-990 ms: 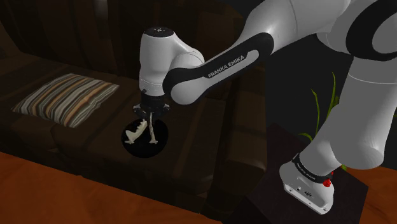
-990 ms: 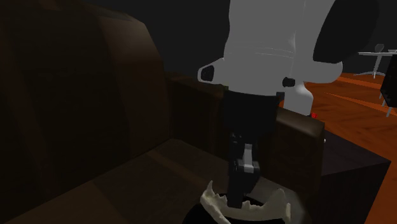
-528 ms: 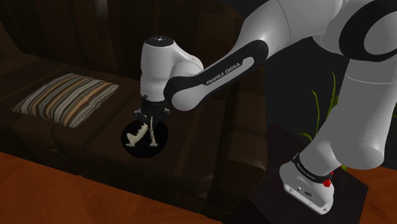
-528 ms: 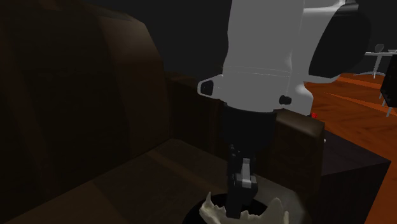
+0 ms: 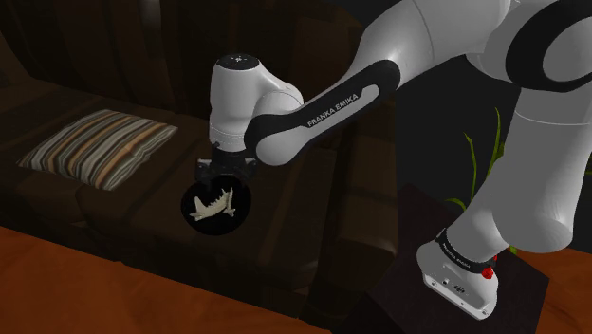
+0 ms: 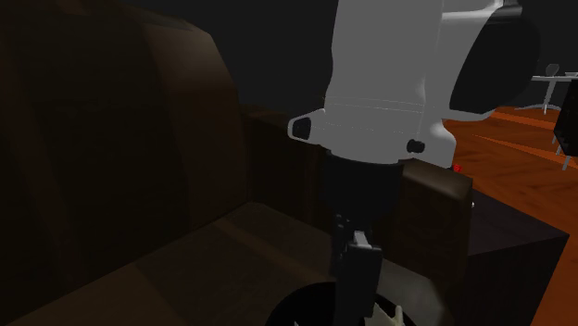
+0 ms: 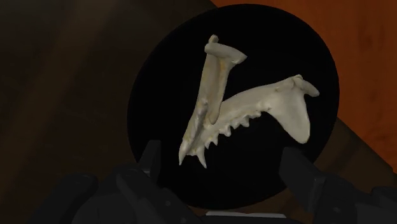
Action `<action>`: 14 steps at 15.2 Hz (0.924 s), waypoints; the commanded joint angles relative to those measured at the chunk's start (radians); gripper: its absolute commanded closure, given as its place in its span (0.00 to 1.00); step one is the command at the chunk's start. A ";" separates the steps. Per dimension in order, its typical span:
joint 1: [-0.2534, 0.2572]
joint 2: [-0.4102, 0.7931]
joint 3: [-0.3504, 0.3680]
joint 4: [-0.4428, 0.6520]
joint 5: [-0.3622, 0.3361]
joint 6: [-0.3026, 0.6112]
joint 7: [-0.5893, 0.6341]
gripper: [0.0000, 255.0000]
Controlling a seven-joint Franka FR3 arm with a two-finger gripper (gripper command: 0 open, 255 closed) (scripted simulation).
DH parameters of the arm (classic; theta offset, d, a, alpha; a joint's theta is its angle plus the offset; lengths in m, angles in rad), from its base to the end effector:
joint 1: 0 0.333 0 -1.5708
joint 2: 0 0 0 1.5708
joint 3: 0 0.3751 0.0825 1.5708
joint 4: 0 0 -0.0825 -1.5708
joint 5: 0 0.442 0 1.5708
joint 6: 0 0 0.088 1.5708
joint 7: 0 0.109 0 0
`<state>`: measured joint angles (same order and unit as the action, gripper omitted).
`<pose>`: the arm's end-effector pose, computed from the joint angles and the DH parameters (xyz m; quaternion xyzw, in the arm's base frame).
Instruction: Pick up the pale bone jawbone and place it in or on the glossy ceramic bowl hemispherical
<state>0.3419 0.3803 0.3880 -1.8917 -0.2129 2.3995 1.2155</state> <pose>0.5420 0.4553 0.3497 -0.9791 0.1864 -0.0527 0.0621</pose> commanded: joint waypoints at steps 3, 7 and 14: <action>-0.006 -0.025 0.007 0.000 0.014 -0.023 -0.009 0.00; -0.021 -0.089 0.024 0.009 0.051 -0.091 -0.032 0.00; -0.021 -0.089 0.024 0.009 0.051 -0.091 -0.032 0.00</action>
